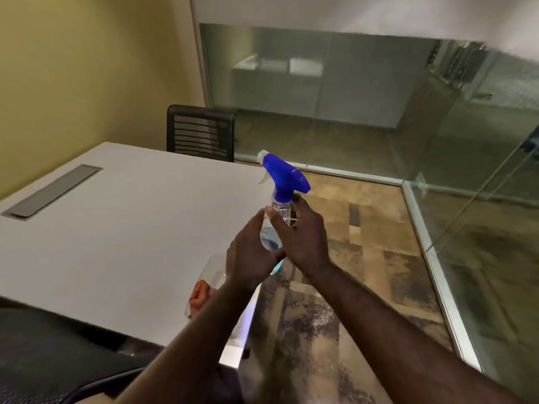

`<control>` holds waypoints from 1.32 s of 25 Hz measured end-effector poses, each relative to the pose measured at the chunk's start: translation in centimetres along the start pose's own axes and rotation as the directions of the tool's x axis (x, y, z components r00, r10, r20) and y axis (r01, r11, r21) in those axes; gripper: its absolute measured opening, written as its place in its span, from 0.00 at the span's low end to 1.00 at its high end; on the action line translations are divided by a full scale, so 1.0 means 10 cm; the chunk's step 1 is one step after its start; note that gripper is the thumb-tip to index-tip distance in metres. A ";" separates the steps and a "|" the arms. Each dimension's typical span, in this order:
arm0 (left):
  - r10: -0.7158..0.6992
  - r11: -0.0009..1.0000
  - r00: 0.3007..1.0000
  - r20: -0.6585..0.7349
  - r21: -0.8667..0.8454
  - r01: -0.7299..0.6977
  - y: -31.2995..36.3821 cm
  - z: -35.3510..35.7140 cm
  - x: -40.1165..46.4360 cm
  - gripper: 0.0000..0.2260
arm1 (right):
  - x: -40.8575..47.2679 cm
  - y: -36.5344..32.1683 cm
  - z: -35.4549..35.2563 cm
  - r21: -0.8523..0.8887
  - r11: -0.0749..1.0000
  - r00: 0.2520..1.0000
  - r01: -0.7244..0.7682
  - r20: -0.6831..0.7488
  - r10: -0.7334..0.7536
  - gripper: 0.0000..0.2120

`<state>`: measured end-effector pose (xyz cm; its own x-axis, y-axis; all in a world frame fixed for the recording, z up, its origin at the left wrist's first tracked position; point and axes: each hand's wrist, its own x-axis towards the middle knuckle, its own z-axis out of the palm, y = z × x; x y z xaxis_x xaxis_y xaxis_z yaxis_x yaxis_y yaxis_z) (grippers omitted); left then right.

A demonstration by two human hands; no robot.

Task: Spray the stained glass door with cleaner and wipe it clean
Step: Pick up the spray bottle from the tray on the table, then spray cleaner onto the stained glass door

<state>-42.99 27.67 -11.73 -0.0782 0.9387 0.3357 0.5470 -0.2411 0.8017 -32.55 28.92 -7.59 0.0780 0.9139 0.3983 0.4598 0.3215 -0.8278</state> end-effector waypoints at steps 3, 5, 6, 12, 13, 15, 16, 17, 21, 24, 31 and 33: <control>0.067 0.994 0.995 0.072 -0.090 -0.060 0.48 0.22 -0.09 0.31 | -0.17 -0.14 -0.61 -0.006 1.000 0.989 -0.013 -0.147 0.012 0.12; 0.129 0.976 0.980 0.152 -0.196 -0.098 0.80 0.43 -0.16 0.29 | -0.27 -0.19 -1.05 -0.029 0.999 0.975 -0.013 -0.223 0.006 0.10; 0.171 0.961 0.966 0.195 -0.251 -0.120 1.00 0.57 -0.21 0.28 | -0.34 -0.20 -1.32 -0.053 0.999 0.965 -0.014 -0.262 0.000 0.09; 0.372 0.882 0.793 0.483 -0.449 -0.140 2.10 1.50 -0.65 0.33 | -0.76 -0.17 -2.79 -0.012 0.985 0.897 -0.172 -0.416 0.152 0.11; 0.396 0.873 0.747 0.535 -0.470 -0.126 2.28 1.65 -0.74 0.33 | -0.86 -0.15 -3.03 -0.012 0.983 0.881 -0.182 -0.447 0.157 0.11; 0.456 0.844 0.641 0.617 -0.529 -0.091 2.65 1.93 -0.97 0.28 | -1.11 -0.11 -3.50 -0.018 0.980 0.838 -0.198 -0.521 0.160 0.12; 0.493 0.826 0.583 0.646 -0.559 -0.080 2.83 2.08 -1.09 0.25 | -1.25 -0.10 -3.73 -0.023 0.978 0.811 -0.209 -0.563 0.160 0.12; 0.524 0.811 0.525 0.671 -0.581 -0.067 3.00 2.22 -1.21 0.24 | -1.39 -0.08 -3.94 -0.031 0.975 0.784 -0.222 -0.600 0.159 0.13; 0.611 0.772 0.316 0.726 -0.635 -0.036 3.83 2.84 -1.83 0.23 | -2.01 -0.03 -4.92 -0.075 0.957 0.650 -0.281 -0.748 0.133 0.17; 0.693 0.712 0.194 0.694 -0.701 -0.034 4.41 3.20 -2.30 0.25 | -2.42 -0.04 -5.54 -0.145 0.938 0.528 -0.315 -0.848 0.047 0.13; 0.824 0.565 -0.044 0.566 -0.825 -0.034 5.67 3.67 -3.02 0.24 | -2.99 -0.43 -6.72 -0.253 0.871 0.345 -0.421 -0.933 -0.104 0.14; 0.836 0.538 -0.113 0.537 -0.843 -0.026 5.98 3.75 -3.10 0.24 | -3.04 -0.55 -6.99 -0.268 0.849 0.315 -0.455 -0.941 -0.128 0.13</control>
<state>23.35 -6.61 7.25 0.9137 -0.1758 0.3665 -0.4062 -0.3621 0.8390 24.43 -17.91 12.47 0.7977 0.0135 0.6029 0.5919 -0.2093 -0.7784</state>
